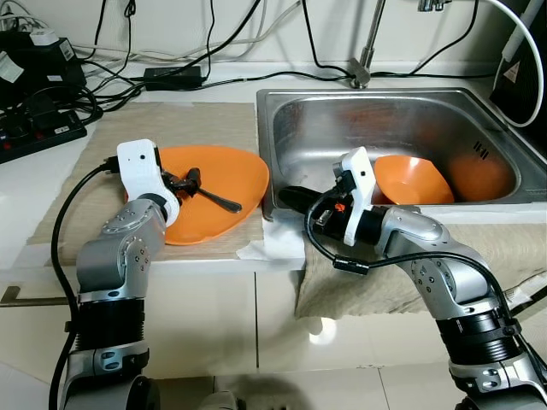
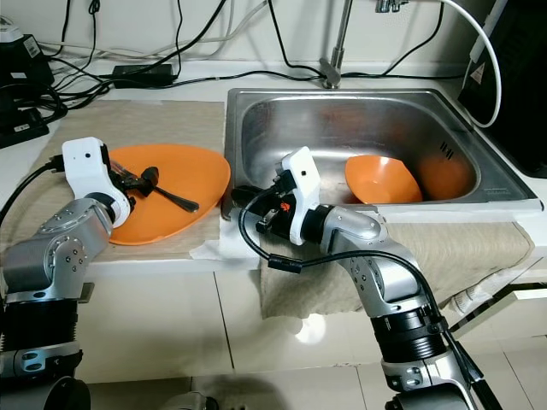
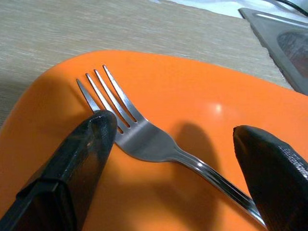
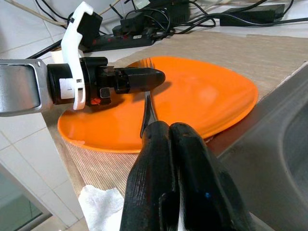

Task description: Kitchen organization

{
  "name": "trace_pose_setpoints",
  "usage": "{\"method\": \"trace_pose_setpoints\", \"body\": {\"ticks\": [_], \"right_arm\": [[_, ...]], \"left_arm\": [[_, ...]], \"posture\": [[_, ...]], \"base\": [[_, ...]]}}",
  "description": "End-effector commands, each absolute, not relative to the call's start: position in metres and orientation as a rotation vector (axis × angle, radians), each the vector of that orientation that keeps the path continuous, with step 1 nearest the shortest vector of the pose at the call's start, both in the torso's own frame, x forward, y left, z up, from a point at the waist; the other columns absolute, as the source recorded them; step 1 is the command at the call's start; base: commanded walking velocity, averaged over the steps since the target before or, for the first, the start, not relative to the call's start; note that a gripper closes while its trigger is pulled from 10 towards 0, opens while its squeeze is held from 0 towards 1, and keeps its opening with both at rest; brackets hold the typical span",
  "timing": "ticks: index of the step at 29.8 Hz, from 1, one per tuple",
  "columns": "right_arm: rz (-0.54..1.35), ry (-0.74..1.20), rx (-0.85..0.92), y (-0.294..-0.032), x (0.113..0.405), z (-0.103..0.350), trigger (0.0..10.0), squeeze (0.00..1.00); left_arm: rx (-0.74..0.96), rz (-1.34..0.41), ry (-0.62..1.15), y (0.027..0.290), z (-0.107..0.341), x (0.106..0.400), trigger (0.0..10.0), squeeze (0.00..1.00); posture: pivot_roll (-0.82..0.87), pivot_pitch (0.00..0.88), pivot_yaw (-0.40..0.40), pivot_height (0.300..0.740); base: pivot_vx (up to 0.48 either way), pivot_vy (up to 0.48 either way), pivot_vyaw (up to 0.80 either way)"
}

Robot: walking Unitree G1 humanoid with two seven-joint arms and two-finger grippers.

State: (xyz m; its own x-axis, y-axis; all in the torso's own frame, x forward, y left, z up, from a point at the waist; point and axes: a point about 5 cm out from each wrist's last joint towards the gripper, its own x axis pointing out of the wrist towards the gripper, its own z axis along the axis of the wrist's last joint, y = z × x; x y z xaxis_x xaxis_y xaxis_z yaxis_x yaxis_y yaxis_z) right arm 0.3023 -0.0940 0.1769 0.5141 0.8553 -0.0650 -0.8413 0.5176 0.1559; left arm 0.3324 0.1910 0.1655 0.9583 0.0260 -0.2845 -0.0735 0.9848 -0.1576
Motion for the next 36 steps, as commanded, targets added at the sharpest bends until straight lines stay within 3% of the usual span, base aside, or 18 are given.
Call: {"method": "trace_pose_setpoints", "body": {"ticks": [1, 5, 6, 10, 11, 12, 28, 29, 30, 31, 36], "right_arm": [[1.014, 0.136, 0.092, -0.094, 0.305, 0.18, 10.0, 0.0], [1.015, 0.136, 0.091, -0.094, 0.304, 0.18, 10.0, 0.0], [1.014, 0.136, 0.09, -0.094, 0.304, 0.18, 10.0, 0.0], [1.014, 0.137, 0.09, -0.094, 0.304, 0.18, 10.0, 0.0], [1.014, 0.137, 0.09, -0.094, 0.304, 0.18, 10.0, 0.0], [1.014, 0.137, 0.089, -0.094, 0.304, 0.18, 10.0, 0.0], [1.012, 0.14, 0.086, -0.095, 0.303, 0.179, 10.0, 0.0], [1.012, 0.141, 0.084, -0.095, 0.303, 0.179, 10.0, 0.0], [1.012, 0.142, 0.084, -0.095, 0.303, 0.179, 10.0, 0.0], [1.012, 0.144, 0.083, -0.095, 0.303, 0.178, 10.0, 0.0], [1.015, 0.15, 0.082, -0.094, 0.301, 0.177, 10.0, 0.0]], "left_arm": [[-0.154, 0.022, 0.291, 0.188, 0.167, 0.336, 10.0, 1.0], [-0.112, -0.003, 0.27, 0.187, 0.17, 0.337, 10.0, 1.0], [-0.1, -0.004, 0.263, 0.187, 0.17, 0.338, 10.0, 0.0], [-0.096, -0.003, 0.256, 0.188, 0.171, 0.339, 10.0, 0.0], [-0.099, -0.007, 0.253, 0.188, 0.17, 0.339, 1.2, 0.0], [-0.101, -0.009, 0.258, 0.188, 0.169, 0.339, 0.0, 0.0], [-0.116, -0.022, 0.288, 0.192, 0.167, 0.339, 0.0, 0.0], [-0.115, -0.024, 0.285, 0.192, 0.173, 0.338, 2.5, 0.0], [-0.126, -0.023, 0.284, 0.193, 0.177, 0.338, 9.4, 0.0], [-0.14, -0.021, 0.282, 0.194, 0.184, 0.337, 10.0, 0.0], [-0.162, -0.028, 0.267, 0.194, 0.214, 0.333, 10.0, 0.0]], "posture": [[0.08, 0.018, 0.022, 0.74], [0.08, 0.019, 0.021, 0.74], [0.08, 0.019, 0.021, 0.74], [0.08, 0.019, 0.021, 0.74], [0.08, 0.019, 0.021, 0.74], [0.08, 0.021, 0.021, 0.74], [0.08, 0.016, 0.022, 0.74], [0.08, 0.016, 0.022, 0.74], [0.08, 0.016, 0.022, 0.74], [0.08, 0.017, 0.025, 0.74], [0.1, 0.021, 0.033, 0.74]], "base": [[0.0, 0.0, 0.0], [0.0, 0.0, 0.0], [0.0, 0.0, 0.0], [0.0, 0.0, 0.0], [0.0, 0.0, 0.0], [0.0, 0.0, 0.0], [0.0, 0.0, 0.0], [0.0, 0.0, 0.0], [0.0, 0.0, 0.0], [0.0, 0.0, 0.0], [0.0, 0.0, 0.0]]}}
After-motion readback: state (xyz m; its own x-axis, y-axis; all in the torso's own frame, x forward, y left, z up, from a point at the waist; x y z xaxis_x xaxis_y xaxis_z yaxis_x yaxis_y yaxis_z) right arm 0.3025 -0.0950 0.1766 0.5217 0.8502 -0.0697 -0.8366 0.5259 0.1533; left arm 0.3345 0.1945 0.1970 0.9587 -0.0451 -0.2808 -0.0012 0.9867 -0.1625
